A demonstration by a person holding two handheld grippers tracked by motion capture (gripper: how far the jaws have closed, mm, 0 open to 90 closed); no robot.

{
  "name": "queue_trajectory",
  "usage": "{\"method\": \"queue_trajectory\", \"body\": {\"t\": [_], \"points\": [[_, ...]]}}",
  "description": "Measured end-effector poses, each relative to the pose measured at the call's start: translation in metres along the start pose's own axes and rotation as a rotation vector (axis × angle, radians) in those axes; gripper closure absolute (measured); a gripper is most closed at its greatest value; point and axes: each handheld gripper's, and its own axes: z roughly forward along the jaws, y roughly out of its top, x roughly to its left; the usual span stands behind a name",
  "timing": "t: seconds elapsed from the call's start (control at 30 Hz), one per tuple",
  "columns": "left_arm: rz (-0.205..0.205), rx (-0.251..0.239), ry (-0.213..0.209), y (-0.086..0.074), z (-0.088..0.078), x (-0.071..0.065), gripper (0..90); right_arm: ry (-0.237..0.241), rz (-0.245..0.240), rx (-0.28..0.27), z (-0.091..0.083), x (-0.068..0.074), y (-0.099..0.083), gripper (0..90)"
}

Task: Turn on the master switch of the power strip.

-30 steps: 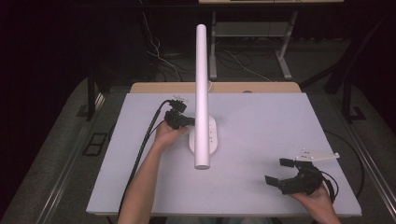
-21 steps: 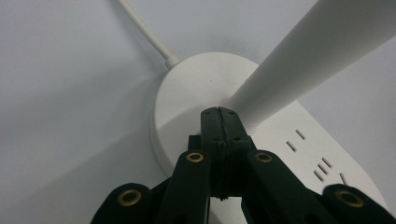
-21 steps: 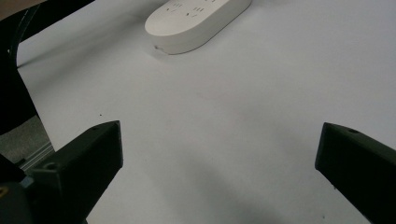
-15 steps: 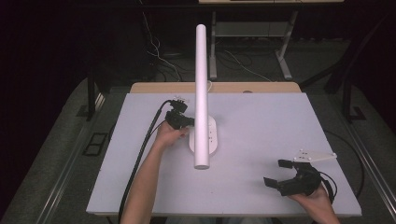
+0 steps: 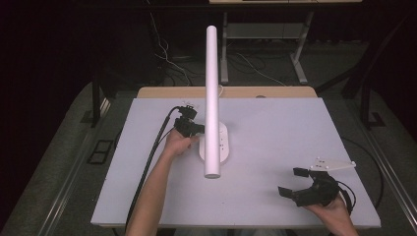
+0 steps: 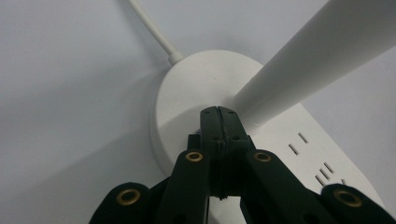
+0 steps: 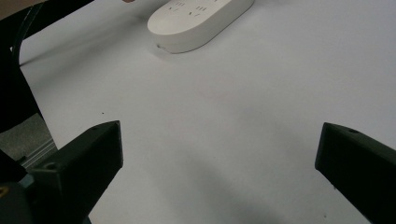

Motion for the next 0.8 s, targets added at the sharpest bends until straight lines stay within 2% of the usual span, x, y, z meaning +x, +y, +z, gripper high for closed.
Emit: {"method": "queue_trajectory", "body": {"t": [0.13,0.17,0.27,0.37,0.4,0.47,0.53,0.57,0.63,0.73,0.8], "points": [[0.006,-0.003,0.015,-0.0008,-0.0008,-0.0011,90.0,0.000,0.006,0.005,0.0003,-0.0002,-0.0002,0.3],[0.018,0.009,0.024,-0.0003,-0.0014,-0.0023,90.0,0.000,0.006,0.005,0.0003,-0.0002,-0.0002,0.3],[0.042,0.002,0.055,-0.0021,-0.0019,-0.0063,90.0,-0.004,0.006,0.002,-0.0005,-0.0011,-0.0006,0.3],[0.016,-0.018,0.043,-0.0038,-0.0016,-0.0046,90.0,-0.006,0.001,0.002,0.0007,-0.0032,-0.0011,0.3],[-0.025,-0.043,0.022,-0.0049,-0.0019,-0.0026,90.0,-0.007,0.004,0.003,0.0009,-0.0033,-0.0011,0.3],[-0.027,-0.043,0.015,-0.0058,-0.0025,-0.0012,89.9,-0.006,0.010,0.005,0.0007,-0.0032,-0.0014,0.3],[-0.048,-0.069,0.005,-0.0078,-0.0019,-0.0008,89.7,-0.009,0.013,0.004,0.0002,-0.0038,-0.0017,0.3],[-0.065,-0.076,-0.022,-0.0083,-0.0026,0.0005,89.7,-0.009,0.016,0.005,0.0000,-0.0037,-0.0018,0.3],[-0.058,-0.078,-0.018,-0.0083,-0.0029,0.0000,89.7,-0.011,0.012,0.003,0.0000,-0.0041,-0.0018,0.3],[-0.015,-0.076,0.002,-0.0078,-0.0037,-0.0013,89.5,-0.013,0.010,0.003,0.0002,-0.0048,-0.0019,0.3],[-0.003,-0.078,0.009,-0.0076,-0.0039,-0.0016,89.4,-0.012,0.018,0.002,-0.0006,-0.0062,-0.0021,0.3]]}}
